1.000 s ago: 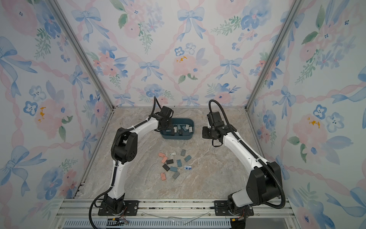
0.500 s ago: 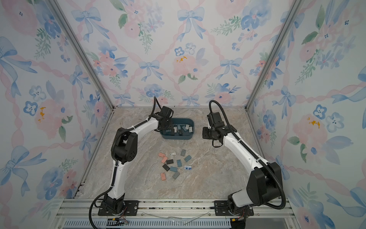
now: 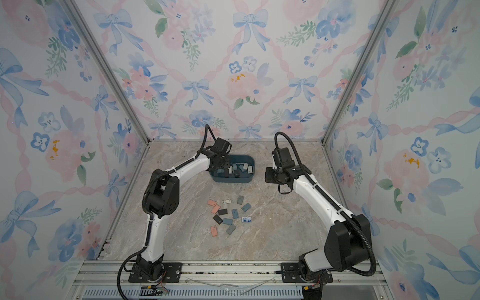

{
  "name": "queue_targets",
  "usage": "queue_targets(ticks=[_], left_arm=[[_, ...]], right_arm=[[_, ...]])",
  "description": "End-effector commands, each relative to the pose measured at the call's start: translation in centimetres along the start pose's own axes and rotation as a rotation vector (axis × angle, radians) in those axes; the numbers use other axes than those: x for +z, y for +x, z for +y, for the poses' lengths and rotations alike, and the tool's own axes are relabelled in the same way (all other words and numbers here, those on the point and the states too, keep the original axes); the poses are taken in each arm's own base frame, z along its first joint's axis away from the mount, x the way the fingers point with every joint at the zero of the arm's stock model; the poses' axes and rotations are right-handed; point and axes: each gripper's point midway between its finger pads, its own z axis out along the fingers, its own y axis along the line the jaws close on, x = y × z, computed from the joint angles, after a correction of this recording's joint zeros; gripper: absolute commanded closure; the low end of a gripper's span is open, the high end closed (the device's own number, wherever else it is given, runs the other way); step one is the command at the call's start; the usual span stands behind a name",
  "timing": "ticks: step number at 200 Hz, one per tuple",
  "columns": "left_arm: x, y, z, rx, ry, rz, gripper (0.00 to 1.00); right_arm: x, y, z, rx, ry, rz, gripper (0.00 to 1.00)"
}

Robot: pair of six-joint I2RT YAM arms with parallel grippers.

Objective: Put the eraser in the storage box
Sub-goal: Place the eraser in the storage box, then pick up the eraser from the center of the board.

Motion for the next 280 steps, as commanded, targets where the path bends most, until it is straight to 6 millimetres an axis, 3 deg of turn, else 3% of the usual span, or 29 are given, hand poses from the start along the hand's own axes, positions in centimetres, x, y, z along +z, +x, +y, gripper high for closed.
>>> queue_targets(ticks=[1, 49, 76, 115, 164, 227, 280], left_arm=[[-4.3, -1.8, -1.2, 0.046, 0.011, -0.081, 0.60], [-9.7, -1.4, -3.5, 0.079, 0.093, -0.150, 0.60], [-13.5, -1.3, -3.5, 0.064, 0.157, -0.216, 0.60], [-18.9, -0.4, -1.8, 0.015, 0.246, -0.325, 0.61], [-24.1, 1.8, 2.2, -0.055, 0.270, -0.437, 0.59], [-27.6, 4.6, 5.9, -0.125, 0.282, -0.512, 0.58], [-27.7, 6.7, 7.4, -0.164, 0.286, -0.514, 0.57]], right_arm=[[-0.4, 1.6, 1.0, -0.014, -0.024, 0.035, 0.53], [0.1, 4.8, 2.8, -0.067, -0.036, 0.109, 0.52], [0.4, 6.6, 3.8, -0.094, -0.044, 0.147, 0.52], [0.8, 9.5, 5.2, -0.140, -0.053, 0.216, 0.52], [1.1, 13.5, 6.5, -0.211, -0.050, 0.314, 0.51], [1.2, 17.6, 7.3, -0.305, -0.037, 0.410, 0.49], [1.0, 19.6, 7.9, -0.377, -0.043, 0.459, 0.45]])
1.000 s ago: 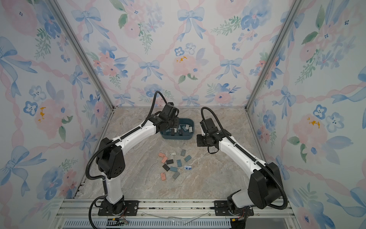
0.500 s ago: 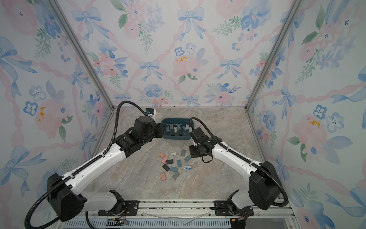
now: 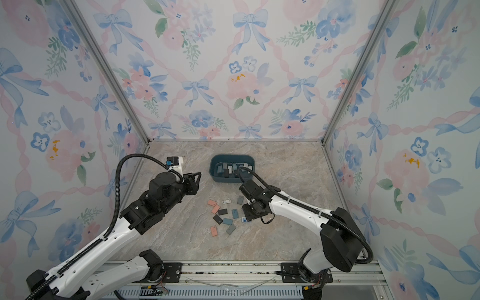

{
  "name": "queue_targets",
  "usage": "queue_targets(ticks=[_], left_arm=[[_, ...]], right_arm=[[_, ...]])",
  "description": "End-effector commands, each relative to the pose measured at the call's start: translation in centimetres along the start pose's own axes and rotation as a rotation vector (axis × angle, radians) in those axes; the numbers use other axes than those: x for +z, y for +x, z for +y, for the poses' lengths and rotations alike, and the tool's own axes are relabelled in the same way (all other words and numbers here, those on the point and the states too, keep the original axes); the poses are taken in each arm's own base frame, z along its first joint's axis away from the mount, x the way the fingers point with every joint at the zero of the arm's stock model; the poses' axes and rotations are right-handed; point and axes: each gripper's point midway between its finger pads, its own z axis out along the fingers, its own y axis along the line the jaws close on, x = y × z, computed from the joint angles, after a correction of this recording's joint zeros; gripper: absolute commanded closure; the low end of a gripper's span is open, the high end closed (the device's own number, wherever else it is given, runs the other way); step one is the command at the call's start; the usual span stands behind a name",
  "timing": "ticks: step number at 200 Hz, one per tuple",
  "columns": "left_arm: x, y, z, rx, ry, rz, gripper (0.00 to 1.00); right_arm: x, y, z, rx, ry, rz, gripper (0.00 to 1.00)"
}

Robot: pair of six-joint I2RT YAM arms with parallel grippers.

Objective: Put the eraser in the storage box
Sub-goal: Pick up the eraser from the center of the board.

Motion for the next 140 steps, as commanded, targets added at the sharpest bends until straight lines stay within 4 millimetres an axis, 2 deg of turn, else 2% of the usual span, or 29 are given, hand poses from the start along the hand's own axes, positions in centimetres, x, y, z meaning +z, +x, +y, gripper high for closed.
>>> queue_targets(ticks=[1, 57, 140], left_arm=[[-0.3, 0.3, 0.6, -0.034, -0.011, -0.015, 0.57], [-0.7, 1.4, 1.3, -0.056, -0.015, -0.008, 0.57], [-0.4, 2.0, 1.6, -0.075, -0.020, 0.010, 0.57]], right_arm=[[0.7, 1.8, 0.2, -0.033, 0.017, 0.066, 0.44], [2.2, 3.2, 0.7, -0.067, 0.042, 0.128, 0.35], [4.0, 1.8, 1.1, 0.161, 0.080, 0.020, 0.30]])
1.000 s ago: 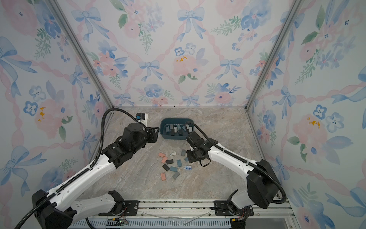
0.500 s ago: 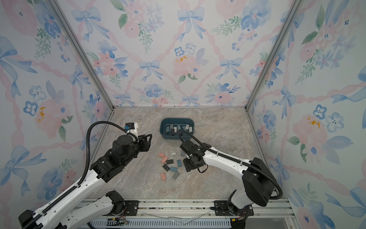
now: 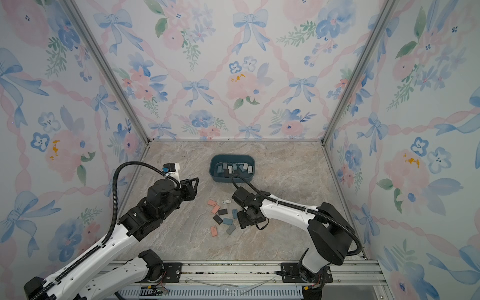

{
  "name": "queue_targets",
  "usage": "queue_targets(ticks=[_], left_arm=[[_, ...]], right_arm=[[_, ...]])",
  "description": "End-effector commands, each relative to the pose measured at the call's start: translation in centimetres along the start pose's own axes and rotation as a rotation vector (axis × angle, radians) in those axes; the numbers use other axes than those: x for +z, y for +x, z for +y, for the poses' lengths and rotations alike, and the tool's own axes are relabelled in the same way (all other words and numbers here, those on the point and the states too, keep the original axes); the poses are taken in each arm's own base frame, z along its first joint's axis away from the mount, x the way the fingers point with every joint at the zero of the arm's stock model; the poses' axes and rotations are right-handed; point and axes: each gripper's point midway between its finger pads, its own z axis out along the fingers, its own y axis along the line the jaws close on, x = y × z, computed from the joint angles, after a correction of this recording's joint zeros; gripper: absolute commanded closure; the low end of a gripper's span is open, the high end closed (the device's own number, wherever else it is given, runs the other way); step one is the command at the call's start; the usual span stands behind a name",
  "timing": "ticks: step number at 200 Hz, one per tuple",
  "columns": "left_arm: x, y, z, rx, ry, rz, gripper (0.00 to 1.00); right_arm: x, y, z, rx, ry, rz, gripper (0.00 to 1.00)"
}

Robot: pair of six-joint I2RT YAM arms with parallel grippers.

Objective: Put the eraser in the storage box
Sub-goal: Pick up the eraser from the center of the board.

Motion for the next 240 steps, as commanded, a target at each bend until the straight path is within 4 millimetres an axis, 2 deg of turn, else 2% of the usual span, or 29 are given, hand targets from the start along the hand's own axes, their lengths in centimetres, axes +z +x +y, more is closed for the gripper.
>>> queue_targets(ticks=[1, 72, 125, 128, 137, 240], left_arm=[[0.1, 0.3, 0.3, -0.013, -0.007, -0.004, 0.57], [0.1, 0.6, 0.5, -0.012, -0.010, 0.001, 0.57], [0.3, 0.8, 0.6, -0.007, -0.016, 0.009, 0.57], [0.3, 0.9, 0.6, -0.006, -0.014, 0.009, 0.57], [0.4, 0.9, 0.6, -0.007, -0.015, 0.010, 0.57], [0.4, 1.0, 0.8, -0.009, -0.020, 0.010, 0.57]], right_arm=[[1.1, -0.2, -0.2, 0.107, 0.033, -0.031, 0.30], [1.7, -1.7, -0.4, 0.212, 0.058, -0.101, 0.34], [2.4, -1.7, -0.4, 0.236, 0.068, -0.097, 0.34], [3.1, -1.4, -0.5, 0.234, 0.083, -0.078, 0.34], [3.3, -1.3, -0.6, 0.236, 0.087, -0.074, 0.34], [4.1, -1.1, -0.3, 0.234, 0.087, -0.044, 0.38]])
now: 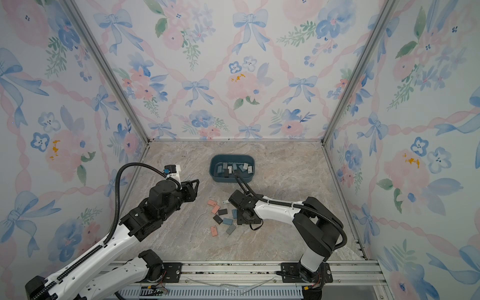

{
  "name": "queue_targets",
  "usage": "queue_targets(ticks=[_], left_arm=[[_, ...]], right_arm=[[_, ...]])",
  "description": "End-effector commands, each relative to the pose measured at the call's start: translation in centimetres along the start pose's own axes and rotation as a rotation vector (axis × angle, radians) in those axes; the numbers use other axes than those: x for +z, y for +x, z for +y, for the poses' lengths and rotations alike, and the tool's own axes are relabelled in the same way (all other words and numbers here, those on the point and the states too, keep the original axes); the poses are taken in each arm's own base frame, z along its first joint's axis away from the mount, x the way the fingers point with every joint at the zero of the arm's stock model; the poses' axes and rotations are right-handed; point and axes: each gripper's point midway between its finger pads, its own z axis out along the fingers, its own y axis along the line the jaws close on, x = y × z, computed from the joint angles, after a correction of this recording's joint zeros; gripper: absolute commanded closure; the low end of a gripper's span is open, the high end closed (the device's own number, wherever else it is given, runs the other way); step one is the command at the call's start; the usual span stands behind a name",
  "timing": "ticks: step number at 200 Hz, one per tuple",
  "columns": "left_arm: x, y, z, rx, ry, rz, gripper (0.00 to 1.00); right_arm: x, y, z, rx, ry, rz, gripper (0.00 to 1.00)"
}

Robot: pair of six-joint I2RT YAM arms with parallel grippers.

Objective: Put the eraser in the storage box
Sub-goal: Pick up the eraser from the center of the board.

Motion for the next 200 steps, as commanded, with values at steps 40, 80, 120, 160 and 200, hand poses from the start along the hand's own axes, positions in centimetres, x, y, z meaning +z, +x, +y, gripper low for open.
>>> queue_targets(ticks=[40, 80, 120, 160, 200], left_arm=[[0.1, 0.1, 0.3, -0.009, -0.009, -0.008, 0.57], [-0.1, -0.1, 0.3, -0.014, -0.009, -0.015, 0.57], [0.0, 0.0, 0.3, -0.013, -0.010, -0.015, 0.56], [0.2, 0.1, 0.4, -0.011, -0.014, -0.009, 0.56], [0.1, 0.0, 0.4, -0.012, -0.015, -0.014, 0.56]], right_arm=[[0.8, 0.9, 0.1, -0.020, 0.028, 0.045, 0.46], [0.7, 0.9, 0.1, -0.022, 0.028, 0.046, 0.52], [0.3, 0.7, 0.1, -0.024, 0.027, 0.039, 0.52], [-0.3, 0.3, 0.1, -0.031, 0.028, 0.023, 0.52], [-0.8, -0.1, 0.0, -0.035, 0.032, 0.011, 0.52]])
